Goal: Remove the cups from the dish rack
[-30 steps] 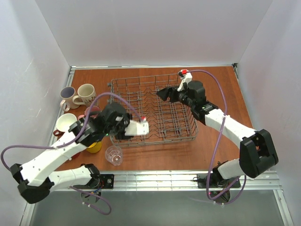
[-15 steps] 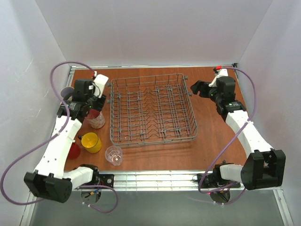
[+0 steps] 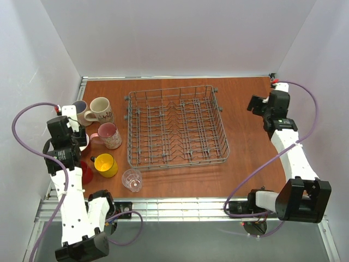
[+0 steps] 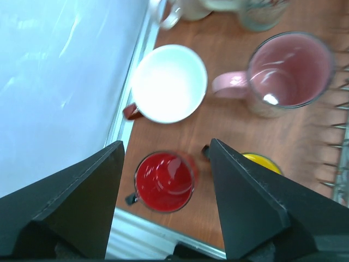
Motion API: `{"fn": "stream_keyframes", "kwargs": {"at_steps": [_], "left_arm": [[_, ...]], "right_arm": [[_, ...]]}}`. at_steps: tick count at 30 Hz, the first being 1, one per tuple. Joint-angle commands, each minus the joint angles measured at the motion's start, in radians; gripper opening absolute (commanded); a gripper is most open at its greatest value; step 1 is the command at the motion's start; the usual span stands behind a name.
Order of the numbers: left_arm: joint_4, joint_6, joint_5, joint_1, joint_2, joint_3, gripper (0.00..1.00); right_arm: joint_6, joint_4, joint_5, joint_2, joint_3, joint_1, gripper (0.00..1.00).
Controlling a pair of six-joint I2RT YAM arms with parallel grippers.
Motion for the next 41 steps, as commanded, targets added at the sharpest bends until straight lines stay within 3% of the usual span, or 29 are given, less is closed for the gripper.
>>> {"fn": "stream_keyframes", "kwargs": {"at_steps": [1, 12, 41], "left_arm": [[-0.019, -0.014, -0.072, 0.053, -0.037, -0.028, 0.61], [0.035, -0.139, -0.067, 0.214, -0.059, -0.016, 0.63], [0.032, -0.133, -0.028, 0.234, -0.066, 0.019, 0.62]], "right_arm": [[-0.006, 0.000, 0.042, -0.028, 0.002, -0.110, 0.99], [0.000, 0.024, 0.036, 0.002, 0.021, -0.135, 0.99], [0.010, 0.030, 0.008, -0.007, 0.025, -0.135, 0.98]]}}
